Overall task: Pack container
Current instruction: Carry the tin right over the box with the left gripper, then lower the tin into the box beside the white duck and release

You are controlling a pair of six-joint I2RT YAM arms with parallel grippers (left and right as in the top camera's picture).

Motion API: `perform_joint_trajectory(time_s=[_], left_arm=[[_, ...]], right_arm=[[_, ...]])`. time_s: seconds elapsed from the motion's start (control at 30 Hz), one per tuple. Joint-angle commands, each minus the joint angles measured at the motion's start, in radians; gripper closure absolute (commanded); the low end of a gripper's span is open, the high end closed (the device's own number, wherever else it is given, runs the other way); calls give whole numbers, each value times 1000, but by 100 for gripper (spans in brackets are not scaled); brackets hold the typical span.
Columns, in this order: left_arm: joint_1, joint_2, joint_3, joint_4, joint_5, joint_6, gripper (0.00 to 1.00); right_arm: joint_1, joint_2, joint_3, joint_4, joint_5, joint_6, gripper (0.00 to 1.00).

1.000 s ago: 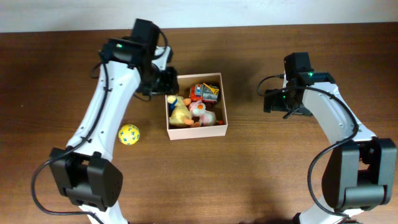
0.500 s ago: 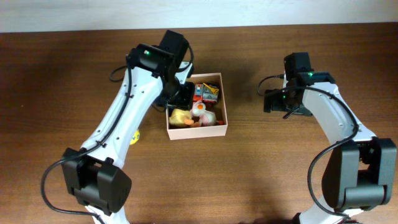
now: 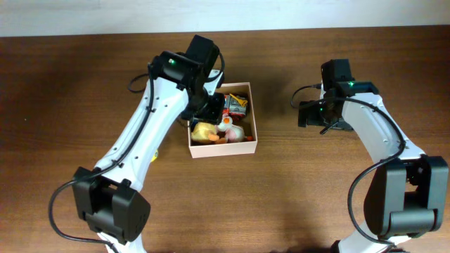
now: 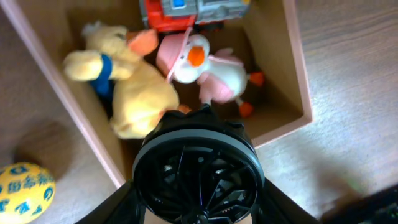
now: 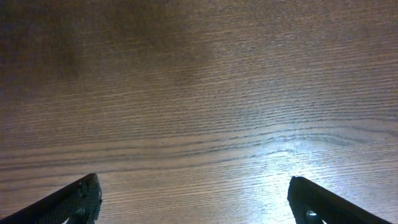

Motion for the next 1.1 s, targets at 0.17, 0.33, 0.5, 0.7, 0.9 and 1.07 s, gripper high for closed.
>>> perform_joint_trajectory(time_s=[0.17, 0.33, 0.5, 0.7, 0.9, 1.07], left_arm=[[-31, -26, -89, 84, -5, 8, 70], [-32, -26, -127, 121, -5, 8, 70], [-32, -26, -129, 137, -5, 8, 70], [-32, -26, -129, 140, -5, 8, 70], [-31, -26, -129, 123, -43, 2, 73], [-34, -26, -129, 123, -42, -15, 73]], right_arm=[[-3, -20, 8, -1, 16, 1, 1], [-3, -20, 8, -1, 16, 1, 1], [-3, -20, 8, -1, 16, 1, 1], [-3, -20, 8, -1, 16, 1, 1], [-3, -21, 9, -1, 16, 1, 1], [-3, -20, 8, -1, 16, 1, 1]])
